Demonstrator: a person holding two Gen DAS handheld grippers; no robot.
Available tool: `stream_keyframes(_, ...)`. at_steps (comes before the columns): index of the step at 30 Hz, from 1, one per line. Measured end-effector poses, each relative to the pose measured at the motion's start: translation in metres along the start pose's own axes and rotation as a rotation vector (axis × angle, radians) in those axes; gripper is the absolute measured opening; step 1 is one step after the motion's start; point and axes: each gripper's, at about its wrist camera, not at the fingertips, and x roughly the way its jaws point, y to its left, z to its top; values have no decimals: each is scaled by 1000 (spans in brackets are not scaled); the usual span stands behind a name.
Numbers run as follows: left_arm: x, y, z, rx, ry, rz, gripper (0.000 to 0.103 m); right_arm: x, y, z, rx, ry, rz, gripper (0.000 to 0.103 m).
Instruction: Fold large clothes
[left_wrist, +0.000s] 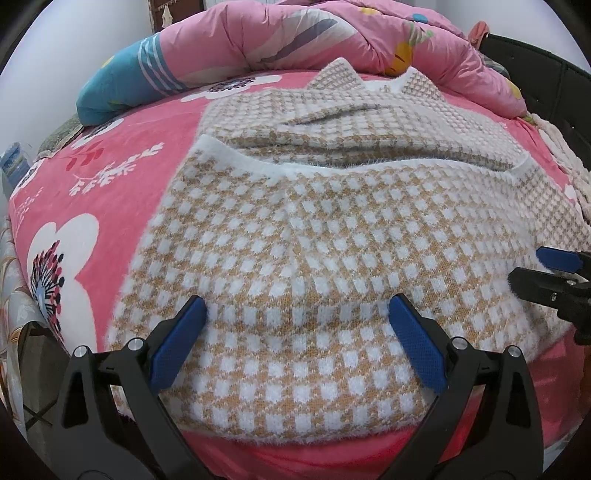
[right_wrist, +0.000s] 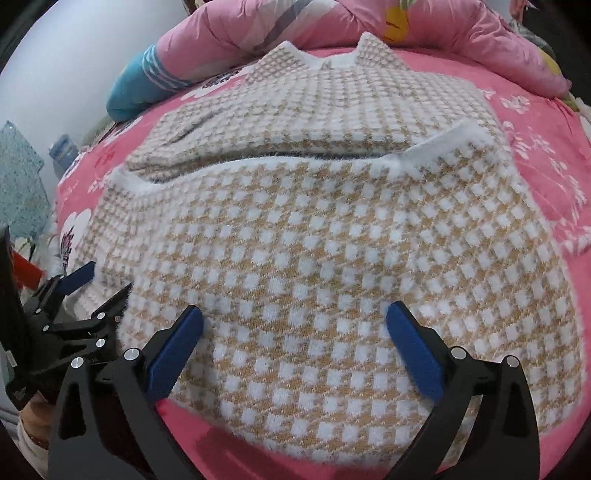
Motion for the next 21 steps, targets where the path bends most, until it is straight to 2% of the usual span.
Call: stream_keyframes(21,0,1,2,-11,20,6,96,-2,-6,-5,11,19,6,97)
